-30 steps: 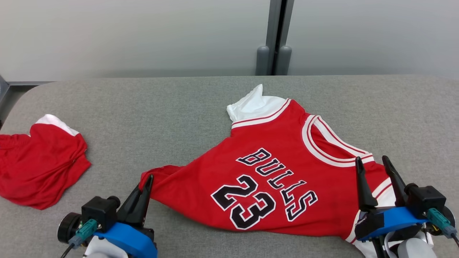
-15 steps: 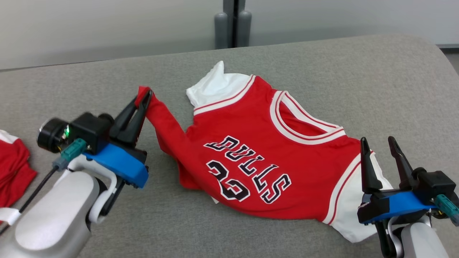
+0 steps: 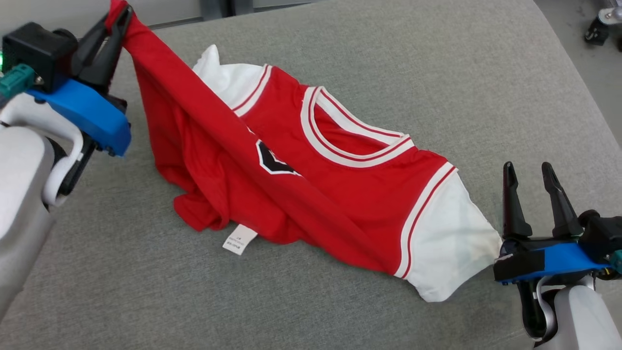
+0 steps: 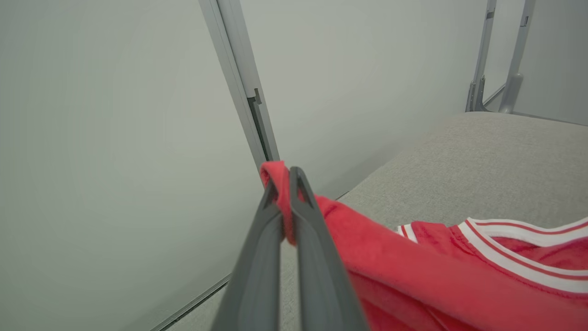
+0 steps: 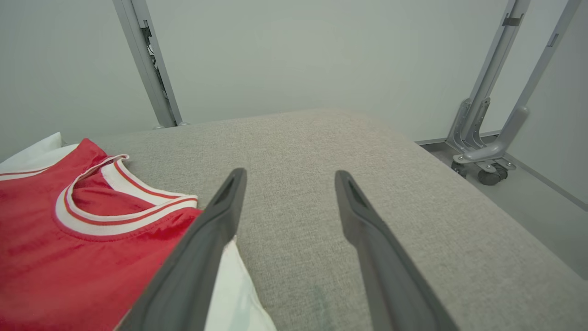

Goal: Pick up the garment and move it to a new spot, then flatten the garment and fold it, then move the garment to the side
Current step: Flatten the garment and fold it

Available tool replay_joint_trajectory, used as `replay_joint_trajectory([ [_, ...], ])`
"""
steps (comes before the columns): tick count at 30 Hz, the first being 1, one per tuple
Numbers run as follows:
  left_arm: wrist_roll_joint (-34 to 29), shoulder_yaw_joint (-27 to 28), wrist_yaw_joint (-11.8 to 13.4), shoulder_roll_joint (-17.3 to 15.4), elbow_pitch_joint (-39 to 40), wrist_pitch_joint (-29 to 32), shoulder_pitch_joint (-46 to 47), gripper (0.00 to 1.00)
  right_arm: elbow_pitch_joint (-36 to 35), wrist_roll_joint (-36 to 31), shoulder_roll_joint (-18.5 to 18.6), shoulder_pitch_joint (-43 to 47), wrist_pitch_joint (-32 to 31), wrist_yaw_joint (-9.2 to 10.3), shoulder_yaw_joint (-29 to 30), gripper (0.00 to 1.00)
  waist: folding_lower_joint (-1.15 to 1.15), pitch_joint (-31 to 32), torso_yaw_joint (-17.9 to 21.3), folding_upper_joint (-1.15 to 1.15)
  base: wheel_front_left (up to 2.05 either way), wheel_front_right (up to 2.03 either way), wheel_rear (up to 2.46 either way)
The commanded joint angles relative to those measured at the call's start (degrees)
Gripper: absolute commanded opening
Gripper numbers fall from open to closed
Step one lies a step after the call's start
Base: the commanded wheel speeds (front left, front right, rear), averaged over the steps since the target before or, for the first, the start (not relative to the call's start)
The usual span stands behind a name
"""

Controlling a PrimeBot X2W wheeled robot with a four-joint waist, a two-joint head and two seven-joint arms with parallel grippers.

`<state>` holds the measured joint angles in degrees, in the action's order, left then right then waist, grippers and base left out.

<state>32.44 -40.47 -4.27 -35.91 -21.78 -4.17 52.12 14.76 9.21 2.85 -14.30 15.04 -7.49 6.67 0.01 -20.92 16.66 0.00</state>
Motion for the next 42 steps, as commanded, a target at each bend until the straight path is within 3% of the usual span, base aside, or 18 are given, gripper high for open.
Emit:
replay_joint_trajectory([
  [1,-0.07,-0.01,-0.36,0.02,-0.26,-0.13,1.10,0.00,-0.32,0.17,0.09,-1.12,0.20,-0.01,-0.05,1.00,-0.01,-0.25,0.19,0.00,0.00,0.00,0.00],
  [12,-0.83,-2.81,-2.81,1.14,-15.91,-3.75,8.59,0.00,-0.56,2.11,0.08,-2.50,0.19,-0.01,-1.17,1.00,-0.01,-3.57,2.86,0.00,0.00,0.00,0.00],
  [14,-1.07,-3.75,-3.03,1.59,-18.46,-5.45,9.20,0.46,-0.43,2.11,0.09,-2.71,0.20,-0.01,-1.31,1.00,-0.01,-3.70,2.91,0.00,0.00,0.00,0.00],
  [15,-0.82,-3.87,-3.11,1.94,-19.56,-6.34,9.36,1.00,-0.37,2.05,0.09,-2.74,0.20,-0.01,-1.28,1.00,-0.01,-3.70,2.81,0.00,0.00,0.00,0.00],
  [24,1.12,-2.84,-3.05,4.13,-22.66,-10.92,5.15,1.00,0.86,0.81,0.08,-1.98,0.19,-0.01,-0.46,1.00,-0.01,0.11,-0.15,0.00,0.00,0.00,0.00],
  [34,-2.55,12.40,3.91,7.16,-2.78,-11.02,-14.92,1.00,1.89,-1.89,0.09,0.97,0.19,-0.01,-0.20,1.00,-0.01,7.37,-6.89,0.00,0.00,0.00,0.00],
  [42,-7.84,23.30,6.58,12.18,7.59,-11.03,-32.32,1.00,2.79,-3.49,0.09,2.35,0.20,-0.01,0.07,1.00,-0.01,12.36,-12.42,0.00,0.00,0.00,0.00],
])
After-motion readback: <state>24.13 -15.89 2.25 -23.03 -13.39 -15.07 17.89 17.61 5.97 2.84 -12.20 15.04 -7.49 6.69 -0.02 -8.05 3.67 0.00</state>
